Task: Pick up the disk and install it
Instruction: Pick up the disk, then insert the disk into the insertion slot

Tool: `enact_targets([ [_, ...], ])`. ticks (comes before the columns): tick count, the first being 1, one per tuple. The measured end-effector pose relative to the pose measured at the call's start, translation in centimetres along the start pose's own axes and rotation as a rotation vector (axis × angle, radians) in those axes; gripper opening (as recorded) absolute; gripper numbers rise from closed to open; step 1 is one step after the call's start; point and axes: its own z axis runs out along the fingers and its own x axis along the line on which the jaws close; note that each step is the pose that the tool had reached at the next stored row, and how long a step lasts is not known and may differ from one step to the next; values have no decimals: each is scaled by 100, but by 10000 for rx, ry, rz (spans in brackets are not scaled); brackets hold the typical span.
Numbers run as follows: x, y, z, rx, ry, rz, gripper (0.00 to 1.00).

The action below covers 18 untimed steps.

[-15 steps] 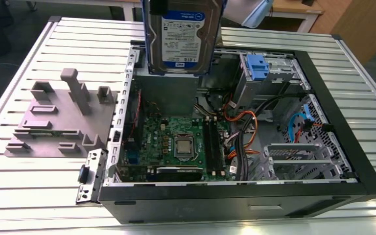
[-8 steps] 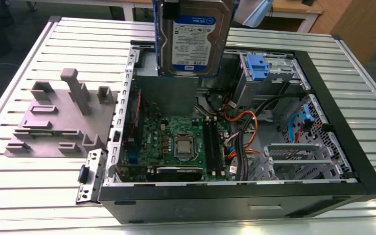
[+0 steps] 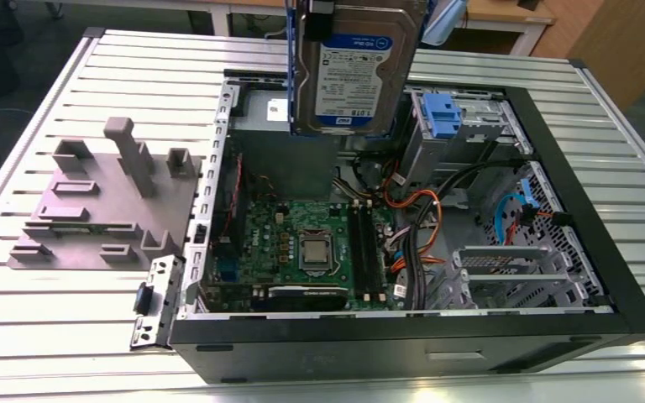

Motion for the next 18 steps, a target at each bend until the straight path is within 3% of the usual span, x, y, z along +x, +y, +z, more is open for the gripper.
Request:
enact_targets([
  [12, 2, -4, 43, -1, 3, 0, 36],
  [18, 40, -3, 53, 0, 16, 0, 36],
])
